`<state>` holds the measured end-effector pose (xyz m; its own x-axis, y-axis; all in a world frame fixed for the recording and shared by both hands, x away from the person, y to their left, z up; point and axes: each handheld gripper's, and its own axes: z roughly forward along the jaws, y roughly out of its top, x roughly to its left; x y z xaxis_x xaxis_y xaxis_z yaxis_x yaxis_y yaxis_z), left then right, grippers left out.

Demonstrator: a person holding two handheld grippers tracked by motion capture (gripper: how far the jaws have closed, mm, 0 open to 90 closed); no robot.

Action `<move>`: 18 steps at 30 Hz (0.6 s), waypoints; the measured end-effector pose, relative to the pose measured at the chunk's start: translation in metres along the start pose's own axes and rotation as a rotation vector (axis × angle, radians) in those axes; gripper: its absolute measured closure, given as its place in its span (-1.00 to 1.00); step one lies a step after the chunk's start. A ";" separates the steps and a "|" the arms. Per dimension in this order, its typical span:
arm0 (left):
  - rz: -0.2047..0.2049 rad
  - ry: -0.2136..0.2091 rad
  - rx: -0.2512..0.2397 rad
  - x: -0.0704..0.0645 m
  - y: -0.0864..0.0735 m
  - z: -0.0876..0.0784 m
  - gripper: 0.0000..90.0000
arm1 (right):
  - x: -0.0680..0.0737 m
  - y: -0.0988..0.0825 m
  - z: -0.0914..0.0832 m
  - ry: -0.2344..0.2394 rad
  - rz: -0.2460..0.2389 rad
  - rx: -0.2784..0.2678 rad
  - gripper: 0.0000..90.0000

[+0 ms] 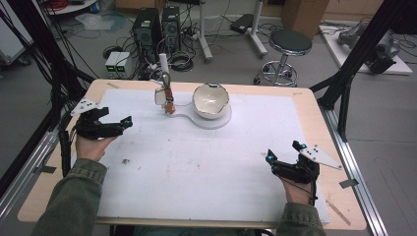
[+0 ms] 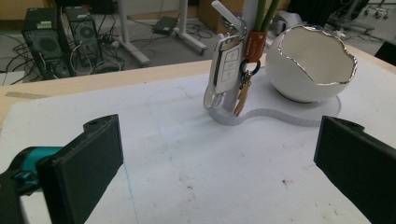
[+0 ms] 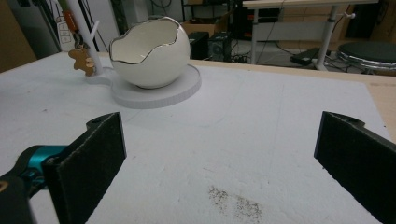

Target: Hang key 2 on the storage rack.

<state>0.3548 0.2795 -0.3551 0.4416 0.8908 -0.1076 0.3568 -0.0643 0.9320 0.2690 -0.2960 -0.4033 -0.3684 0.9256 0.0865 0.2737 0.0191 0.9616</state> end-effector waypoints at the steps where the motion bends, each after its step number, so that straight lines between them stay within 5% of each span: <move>1: 0.003 0.002 0.000 0.000 -0.001 -0.001 -0.96 | 0.000 0.000 0.000 0.000 0.000 0.000 -0.98; 18: 0.009 0.012 -0.046 -0.001 -0.024 -0.023 -0.96 | -0.001 0.000 -0.001 -0.005 -0.001 -0.001 -0.98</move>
<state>0.3271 0.2899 -0.3694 0.4343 0.8957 -0.0952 0.3147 -0.0518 0.9478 0.2683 -0.2970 -0.4035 -0.3647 0.9273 0.0842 0.2726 0.0198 0.9619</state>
